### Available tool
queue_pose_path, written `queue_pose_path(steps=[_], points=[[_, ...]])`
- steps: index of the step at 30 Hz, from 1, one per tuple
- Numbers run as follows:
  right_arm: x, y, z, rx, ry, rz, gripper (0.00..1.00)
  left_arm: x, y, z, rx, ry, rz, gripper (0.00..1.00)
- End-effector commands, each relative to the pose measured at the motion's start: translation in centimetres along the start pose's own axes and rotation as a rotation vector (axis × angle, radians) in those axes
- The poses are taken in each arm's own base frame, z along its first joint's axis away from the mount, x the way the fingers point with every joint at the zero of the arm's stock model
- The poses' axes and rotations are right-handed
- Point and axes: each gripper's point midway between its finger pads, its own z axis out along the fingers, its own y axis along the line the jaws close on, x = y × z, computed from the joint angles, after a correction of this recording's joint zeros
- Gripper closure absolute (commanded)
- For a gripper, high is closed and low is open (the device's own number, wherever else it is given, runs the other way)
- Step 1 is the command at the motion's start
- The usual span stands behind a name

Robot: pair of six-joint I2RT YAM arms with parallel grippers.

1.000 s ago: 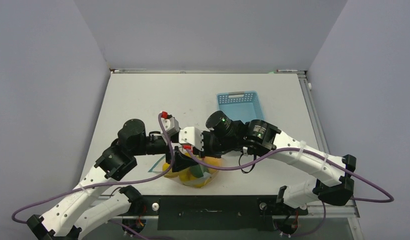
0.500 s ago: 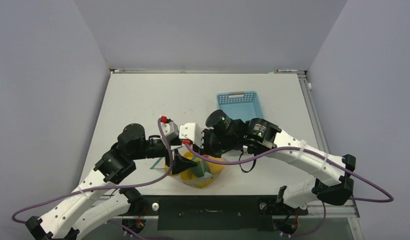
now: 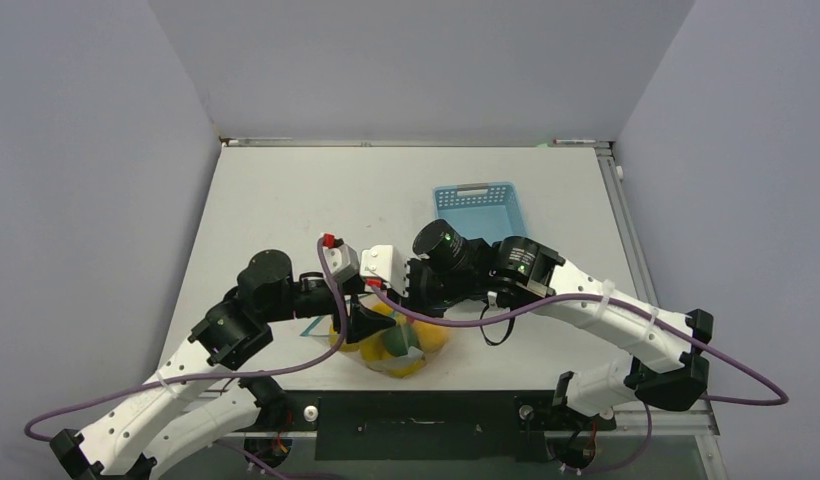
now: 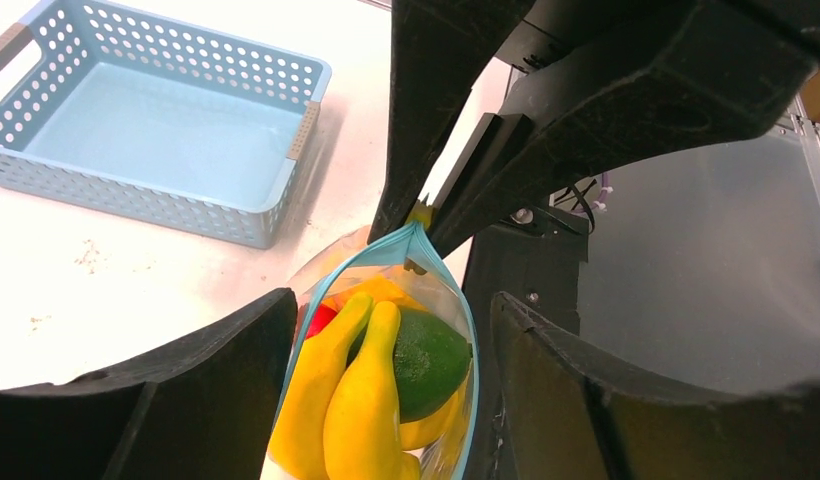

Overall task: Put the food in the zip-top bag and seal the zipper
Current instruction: Adjust the zipper food storage bag at the center of the board.

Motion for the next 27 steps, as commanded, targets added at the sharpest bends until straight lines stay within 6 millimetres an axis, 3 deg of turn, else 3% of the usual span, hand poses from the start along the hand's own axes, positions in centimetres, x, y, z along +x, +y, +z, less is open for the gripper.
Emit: queue_pose_path(steps=[1, 18, 24, 27], points=[[-5.3, -1.0, -1.9, 0.055, -0.208, -0.013, 0.92, 1.8, -0.3, 0.6, 0.029, 0.059, 0.028, 0.34], [-5.3, -0.2, -3.1, 0.049, -0.291, -0.006, 0.93, 2.1, -0.4, 0.9, 0.041, 0.068, 0.027, 0.39], [-4.8, -0.4, -2.7, 0.062, -0.268, -0.007, 0.92, 1.9, -0.5, 0.7, 0.041, 0.061, 0.034, 0.58], [-4.3, -0.8, -2.4, 0.085, -0.243, -0.003, 0.91, 1.8, -0.6, 0.6, 0.047, 0.058, 0.038, 0.78]])
